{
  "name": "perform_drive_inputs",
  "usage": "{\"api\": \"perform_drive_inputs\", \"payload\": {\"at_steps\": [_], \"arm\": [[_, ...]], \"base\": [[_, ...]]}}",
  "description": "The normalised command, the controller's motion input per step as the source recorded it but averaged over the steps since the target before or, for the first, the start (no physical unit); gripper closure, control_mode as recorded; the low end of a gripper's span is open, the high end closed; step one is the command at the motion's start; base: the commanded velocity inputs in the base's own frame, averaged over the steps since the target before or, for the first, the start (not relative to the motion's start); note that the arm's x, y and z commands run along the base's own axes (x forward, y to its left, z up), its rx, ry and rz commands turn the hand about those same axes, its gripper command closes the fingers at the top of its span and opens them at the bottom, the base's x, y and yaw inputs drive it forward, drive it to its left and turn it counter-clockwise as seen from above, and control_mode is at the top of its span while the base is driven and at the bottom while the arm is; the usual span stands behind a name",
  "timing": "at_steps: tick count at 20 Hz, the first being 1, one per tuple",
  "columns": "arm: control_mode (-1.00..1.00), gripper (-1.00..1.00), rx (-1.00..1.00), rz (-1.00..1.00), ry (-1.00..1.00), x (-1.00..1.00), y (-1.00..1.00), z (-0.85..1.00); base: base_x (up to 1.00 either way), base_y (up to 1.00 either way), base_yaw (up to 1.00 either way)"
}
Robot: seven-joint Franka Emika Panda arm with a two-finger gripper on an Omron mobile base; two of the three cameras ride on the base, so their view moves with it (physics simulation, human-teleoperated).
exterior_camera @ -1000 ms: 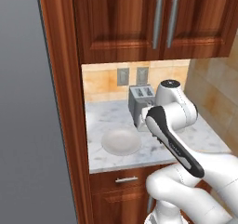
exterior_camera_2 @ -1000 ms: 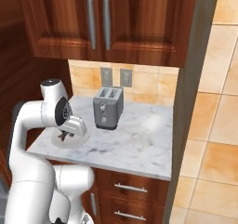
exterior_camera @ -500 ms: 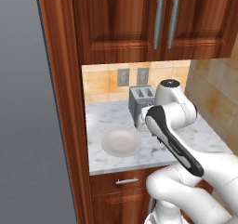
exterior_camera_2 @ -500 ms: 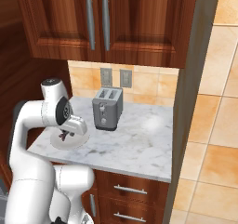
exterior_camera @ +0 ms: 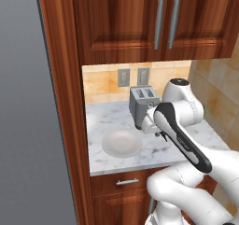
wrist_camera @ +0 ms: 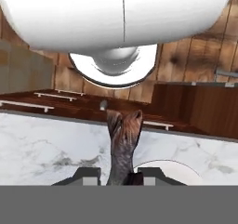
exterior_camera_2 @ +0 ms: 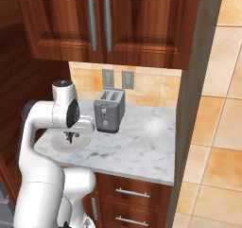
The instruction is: Take the fish from the oven and place it on the plate on the counter.
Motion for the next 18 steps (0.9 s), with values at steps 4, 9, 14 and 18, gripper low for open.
{"api": "perform_drive_inputs", "payload": {"at_steps": [4,9,14,18], "arm": [[-1.0,1.0,0.04,0.44,-0.03,0.07,-0.19,-0.11],[-1.0,1.0,0.0,0.33,-0.01,0.48,0.11,-0.24],[-1.0,1.0,0.0,0.23,0.03,0.99,0.51,-0.83],[-1.0,1.0,0.0,0.18,0.04,0.95,0.59,-0.59]], "base": [[0.0,0.0,0.0],[0.0,0.0,0.0],[0.0,0.0,0.0],[0.0,0.0,0.0]]}}
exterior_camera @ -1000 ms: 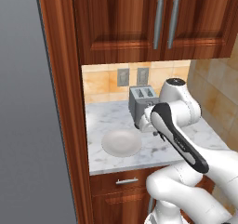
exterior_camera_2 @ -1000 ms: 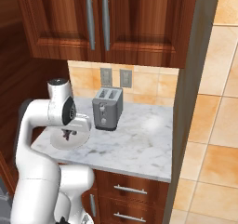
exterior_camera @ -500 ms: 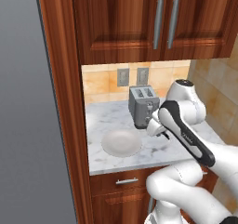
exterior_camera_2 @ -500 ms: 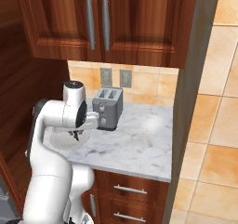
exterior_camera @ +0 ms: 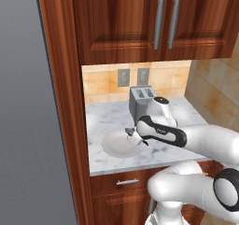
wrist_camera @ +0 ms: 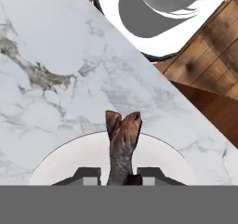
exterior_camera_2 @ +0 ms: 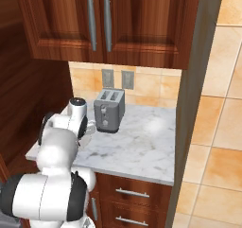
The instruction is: Take the fish from the oven and place it on the plate on the counter.
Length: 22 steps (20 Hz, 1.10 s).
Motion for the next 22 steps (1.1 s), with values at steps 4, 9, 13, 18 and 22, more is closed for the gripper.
{"api": "perform_drive_inputs", "payload": {"at_steps": [4,9,13,18,22], "arm": [[-1.0,1.0,-0.09,0.1,0.09,0.36,0.51,0.1],[-1.0,1.0,-0.13,0.05,0.03,0.0,0.2,0.3],[-1.0,1.0,-0.02,0.0,0.06,0.01,0.0,-0.07],[-1.0,1.0,0.0,0.0,0.06,0.02,0.0,-0.49],[-1.0,1.0,-0.01,0.0,0.0,0.0,0.0,-0.58]], "base": [[0.0,0.0,0.0],[0.0,0.0,0.0],[0.0,0.0,0.0],[0.0,0.0,0.0],[0.0,0.0,0.0]]}}
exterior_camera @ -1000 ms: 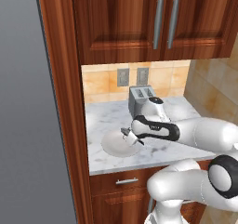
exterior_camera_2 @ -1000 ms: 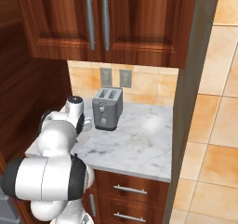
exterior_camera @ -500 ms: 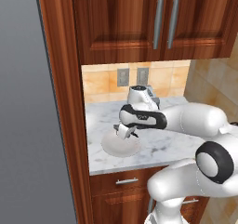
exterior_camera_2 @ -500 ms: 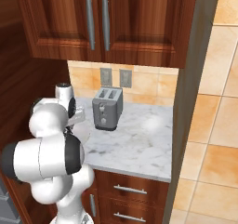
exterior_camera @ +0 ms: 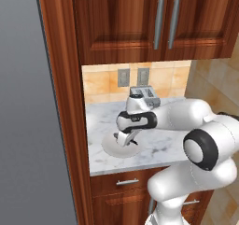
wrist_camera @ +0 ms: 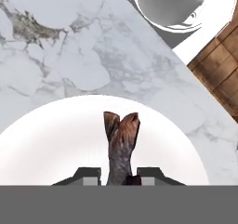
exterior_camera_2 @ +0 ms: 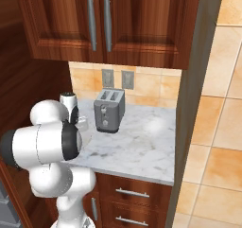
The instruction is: Take the fish from the oven and place it on the plate on the counter.
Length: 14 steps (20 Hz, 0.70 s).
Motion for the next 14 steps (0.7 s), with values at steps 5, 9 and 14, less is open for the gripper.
{"api": "perform_drive_inputs", "payload": {"at_steps": [5,9,14], "arm": [[-1.0,1.0,-0.05,0.0,0.0,0.0,0.04,-0.23],[-1.0,1.0,-0.07,0.0,0.0,0.18,0.15,0.02],[-1.0,1.0,-0.03,0.0,0.0,0.43,0.21,-0.03]], "base": [[0.0,0.0,0.0],[0.0,0.0,0.0],[0.0,0.0,0.0]]}}
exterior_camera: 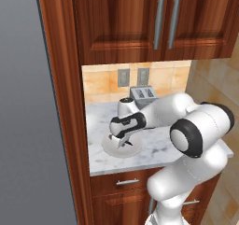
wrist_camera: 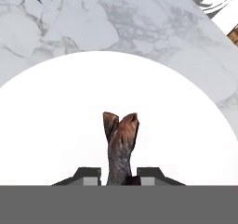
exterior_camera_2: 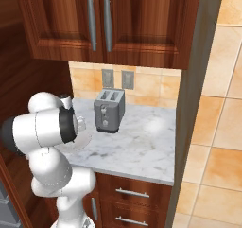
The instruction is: Take the fish from the oven and place it on the plate on the counter.
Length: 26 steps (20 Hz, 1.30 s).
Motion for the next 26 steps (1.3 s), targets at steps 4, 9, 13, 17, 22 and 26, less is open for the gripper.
{"api": "perform_drive_inputs", "payload": {"at_steps": [4,9,13,17,22,26], "arm": [[-1.0,1.0,0.0,0.0,0.0,0.17,0.0,-0.02],[-1.0,1.0,0.0,0.0,0.0,0.01,0.0,-0.03],[-1.0,-1.0,0.0,0.0,0.0,0.0,0.04,0.0],[-1.0,-1.0,0.0,0.0,0.0,0.0,0.0,0.0],[-1.0,-1.0,0.0,0.0,-0.01,-0.06,0.0,0.03],[-1.0,-1.0,0.0,0.0,-0.08,-0.45,0.0,0.47]], "base": [[0.0,0.0,0.0],[0.0,0.0,0.0],[0.0,0.0,0.0],[0.0,0.0,0.0],[0.0,0.0,0.0],[0.0,0.0,0.0]]}}
